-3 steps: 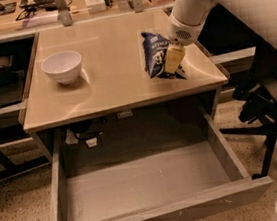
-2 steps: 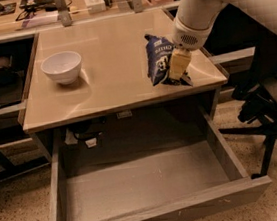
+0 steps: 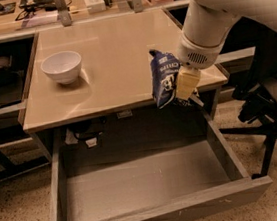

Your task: Place blue chip bag into top drawer

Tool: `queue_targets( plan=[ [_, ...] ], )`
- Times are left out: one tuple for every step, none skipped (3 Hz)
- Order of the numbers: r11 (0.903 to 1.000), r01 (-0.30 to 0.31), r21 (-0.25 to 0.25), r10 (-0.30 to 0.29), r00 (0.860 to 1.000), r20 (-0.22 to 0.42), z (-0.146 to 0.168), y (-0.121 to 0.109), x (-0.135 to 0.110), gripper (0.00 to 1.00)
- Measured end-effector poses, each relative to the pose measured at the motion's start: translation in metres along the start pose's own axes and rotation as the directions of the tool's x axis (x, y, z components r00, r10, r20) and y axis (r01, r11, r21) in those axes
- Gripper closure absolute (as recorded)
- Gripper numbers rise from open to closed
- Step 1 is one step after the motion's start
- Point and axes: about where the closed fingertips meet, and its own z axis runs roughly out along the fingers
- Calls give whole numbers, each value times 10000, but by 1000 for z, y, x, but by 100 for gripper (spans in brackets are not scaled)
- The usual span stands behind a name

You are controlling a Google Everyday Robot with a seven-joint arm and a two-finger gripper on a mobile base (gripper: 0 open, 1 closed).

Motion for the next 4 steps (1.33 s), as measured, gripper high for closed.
queue_targets(
  plan=[
    [9980, -180, -601, 171, 9997, -144, 5, 42, 8, 100],
    [9848, -158, -1732, 107, 9995, -305, 33, 97, 13, 100],
    [9576, -45, -2880, -141, 9979, -626, 66, 139, 17, 100],
    [9560, -43, -2933, -161, 9976, -671, 68, 141, 18, 100]
  ],
)
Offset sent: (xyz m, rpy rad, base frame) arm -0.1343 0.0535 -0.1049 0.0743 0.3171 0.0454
